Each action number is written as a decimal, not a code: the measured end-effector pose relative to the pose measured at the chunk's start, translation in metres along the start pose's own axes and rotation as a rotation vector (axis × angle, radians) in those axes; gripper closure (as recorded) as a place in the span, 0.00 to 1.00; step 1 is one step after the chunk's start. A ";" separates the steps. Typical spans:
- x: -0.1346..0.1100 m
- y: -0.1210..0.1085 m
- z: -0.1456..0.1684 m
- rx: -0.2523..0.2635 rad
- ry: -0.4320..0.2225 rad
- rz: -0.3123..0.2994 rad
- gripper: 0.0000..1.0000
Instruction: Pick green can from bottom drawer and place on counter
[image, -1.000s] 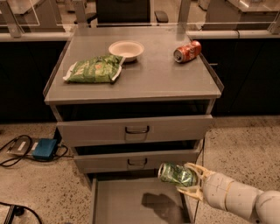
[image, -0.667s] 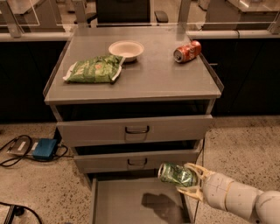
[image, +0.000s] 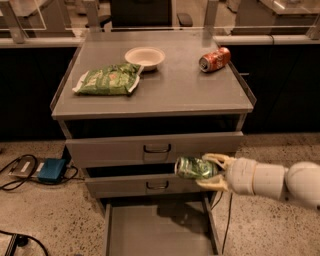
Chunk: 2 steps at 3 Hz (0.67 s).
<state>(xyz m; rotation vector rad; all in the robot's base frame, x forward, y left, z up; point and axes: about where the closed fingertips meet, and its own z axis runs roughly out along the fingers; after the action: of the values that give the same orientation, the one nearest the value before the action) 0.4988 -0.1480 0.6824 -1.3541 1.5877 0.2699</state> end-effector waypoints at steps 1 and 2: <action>-0.014 -0.044 0.002 -0.024 -0.058 0.014 1.00; -0.032 -0.060 -0.020 -0.061 -0.114 0.015 1.00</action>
Offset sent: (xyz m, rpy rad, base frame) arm 0.0332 -0.0401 0.0891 0.1480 0.0128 0.0993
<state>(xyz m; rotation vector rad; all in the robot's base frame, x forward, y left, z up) 0.5349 -0.1624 0.7414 -1.3499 1.5053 0.4009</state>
